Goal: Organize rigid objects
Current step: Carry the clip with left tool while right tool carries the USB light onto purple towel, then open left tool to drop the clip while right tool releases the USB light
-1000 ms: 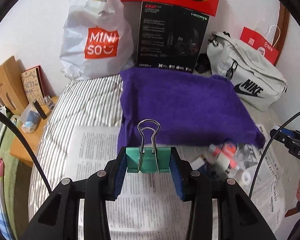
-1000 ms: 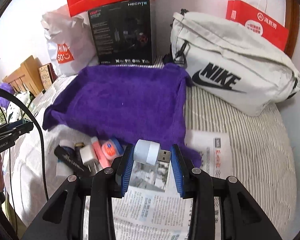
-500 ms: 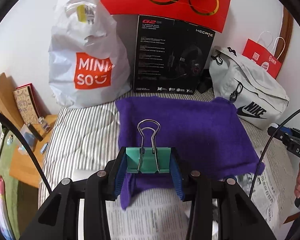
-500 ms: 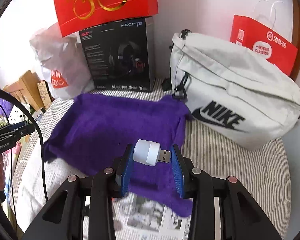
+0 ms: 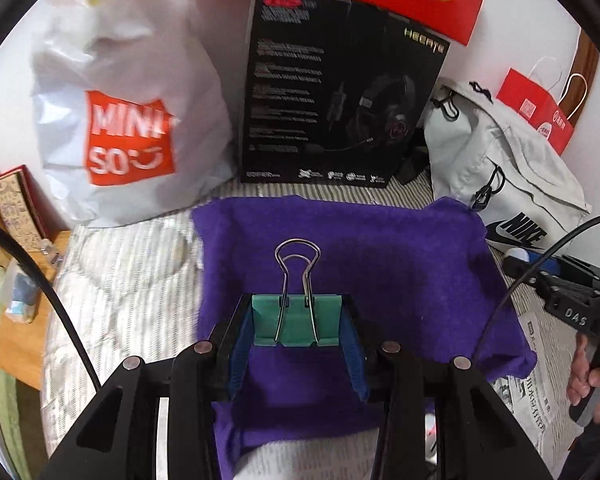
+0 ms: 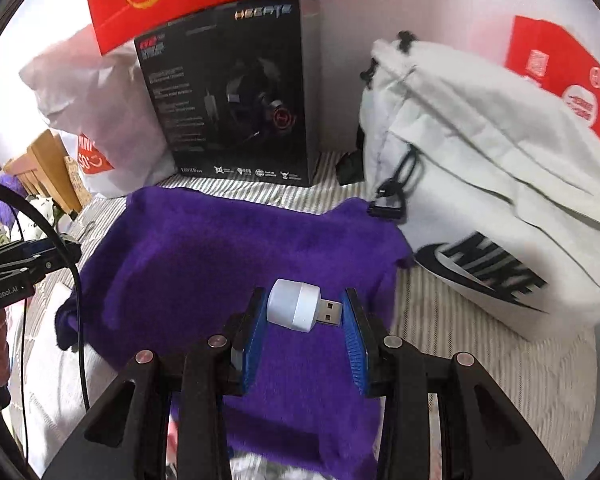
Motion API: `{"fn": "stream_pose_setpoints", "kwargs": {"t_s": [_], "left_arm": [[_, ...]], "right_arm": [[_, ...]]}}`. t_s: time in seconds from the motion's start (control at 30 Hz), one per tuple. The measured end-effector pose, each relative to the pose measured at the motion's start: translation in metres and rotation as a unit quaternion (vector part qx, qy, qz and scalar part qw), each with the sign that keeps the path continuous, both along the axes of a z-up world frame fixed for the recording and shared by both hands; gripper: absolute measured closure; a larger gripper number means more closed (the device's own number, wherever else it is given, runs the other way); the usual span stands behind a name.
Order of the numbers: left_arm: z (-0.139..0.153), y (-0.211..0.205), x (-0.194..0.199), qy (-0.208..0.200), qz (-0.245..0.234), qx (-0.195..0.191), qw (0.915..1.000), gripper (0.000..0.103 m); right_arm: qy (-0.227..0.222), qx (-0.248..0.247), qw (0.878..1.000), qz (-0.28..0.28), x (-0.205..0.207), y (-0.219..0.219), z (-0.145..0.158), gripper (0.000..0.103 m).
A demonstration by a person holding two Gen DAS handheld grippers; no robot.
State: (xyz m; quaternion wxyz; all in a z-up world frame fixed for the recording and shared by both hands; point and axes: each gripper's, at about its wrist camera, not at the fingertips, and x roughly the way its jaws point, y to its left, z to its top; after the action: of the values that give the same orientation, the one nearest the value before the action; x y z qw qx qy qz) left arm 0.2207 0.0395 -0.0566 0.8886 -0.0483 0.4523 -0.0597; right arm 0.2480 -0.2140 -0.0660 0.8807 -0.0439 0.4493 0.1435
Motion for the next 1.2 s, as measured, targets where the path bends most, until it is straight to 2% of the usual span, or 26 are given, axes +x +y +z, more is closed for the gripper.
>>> {"fn": "stream_pose_setpoints", "kwargs": {"t_s": [0.33, 0.67, 1.07, 1.13, 1.17, 1.2], "left_arm": [[-0.034, -0.014, 0.046, 0.03, -0.012, -0.016, 0.9993, 0.064], [-0.065, -0.018, 0.077, 0.06, -0.007, -0.001, 0.9982, 0.064], [-0.067, -0.024, 0.085, 0.066, -0.016, 0.026, 0.9974, 0.064], [-0.067, -0.026, 0.085, 0.067, -0.018, 0.029, 0.9972, 0.062], [-0.067, -0.027, 0.085, 0.067, -0.019, 0.027, 0.9972, 0.059], [-0.067, -0.026, 0.084, 0.068, -0.02, 0.023, 0.9972, 0.058]], "right_arm": [[0.027, -0.025, 0.999, 0.015, 0.043, 0.024, -0.039, 0.066], [0.052, -0.051, 0.997, 0.013, 0.067, 0.032, -0.067, 0.066], [0.074, -0.057, 0.996, 0.016, 0.079, 0.037, -0.079, 0.066], [0.078, -0.055, 0.995, 0.018, 0.082, 0.036, -0.08, 0.063], [0.082, -0.054, 0.995, 0.018, 0.083, 0.035, -0.08, 0.06], [0.085, -0.053, 0.995, 0.019, 0.084, 0.034, -0.08, 0.052]]}}
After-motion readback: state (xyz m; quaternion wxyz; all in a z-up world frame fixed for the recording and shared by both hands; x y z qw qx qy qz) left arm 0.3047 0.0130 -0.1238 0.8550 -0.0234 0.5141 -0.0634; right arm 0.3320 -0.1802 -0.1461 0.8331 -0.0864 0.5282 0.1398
